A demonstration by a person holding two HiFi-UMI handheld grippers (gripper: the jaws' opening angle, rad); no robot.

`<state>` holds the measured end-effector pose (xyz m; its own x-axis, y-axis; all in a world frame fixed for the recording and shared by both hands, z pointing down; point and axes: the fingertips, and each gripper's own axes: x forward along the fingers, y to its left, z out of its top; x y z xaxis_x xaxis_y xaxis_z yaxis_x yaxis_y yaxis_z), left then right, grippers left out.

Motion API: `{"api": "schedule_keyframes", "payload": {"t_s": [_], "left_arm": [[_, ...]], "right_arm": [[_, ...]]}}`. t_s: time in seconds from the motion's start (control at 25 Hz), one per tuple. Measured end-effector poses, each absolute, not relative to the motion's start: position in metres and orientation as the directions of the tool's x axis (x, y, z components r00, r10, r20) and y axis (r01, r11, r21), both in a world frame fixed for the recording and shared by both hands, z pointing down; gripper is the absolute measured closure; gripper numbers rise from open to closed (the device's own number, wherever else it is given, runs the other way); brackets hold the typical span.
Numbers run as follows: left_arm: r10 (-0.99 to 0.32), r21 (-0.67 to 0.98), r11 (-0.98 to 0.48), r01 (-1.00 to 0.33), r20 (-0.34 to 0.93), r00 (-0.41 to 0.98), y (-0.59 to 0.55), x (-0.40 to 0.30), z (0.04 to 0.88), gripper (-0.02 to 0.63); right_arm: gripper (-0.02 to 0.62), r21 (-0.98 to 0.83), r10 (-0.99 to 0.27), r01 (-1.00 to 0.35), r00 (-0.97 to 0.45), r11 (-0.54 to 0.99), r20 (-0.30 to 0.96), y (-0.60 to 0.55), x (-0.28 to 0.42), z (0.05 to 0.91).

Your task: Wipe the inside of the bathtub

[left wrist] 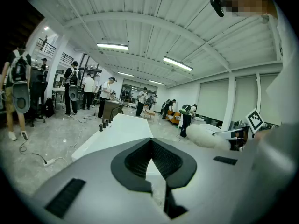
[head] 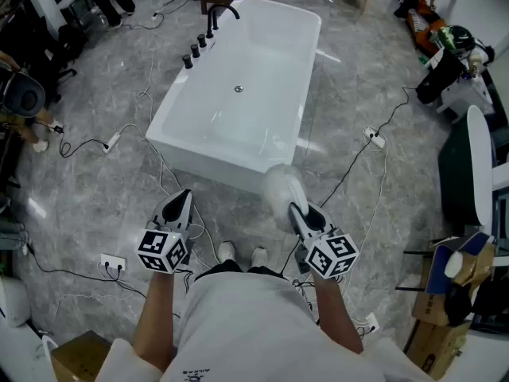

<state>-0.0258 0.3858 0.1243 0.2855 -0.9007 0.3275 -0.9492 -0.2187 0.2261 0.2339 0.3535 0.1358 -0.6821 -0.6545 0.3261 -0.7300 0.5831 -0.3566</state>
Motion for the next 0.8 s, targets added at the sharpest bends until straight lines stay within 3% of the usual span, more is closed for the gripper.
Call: {"api": "schedule_keyframes", "payload": {"t_s": [0.8], "left_arm": [[-0.896,0.243,-0.254,-0.936,0.305,0.323,0.372,-0.062,0.129,0.6]], "right_arm": [[0.497,-0.364,-0.698,-0.762,-0.642,0.536,0.316,0.339,0.203,0.135]]}}
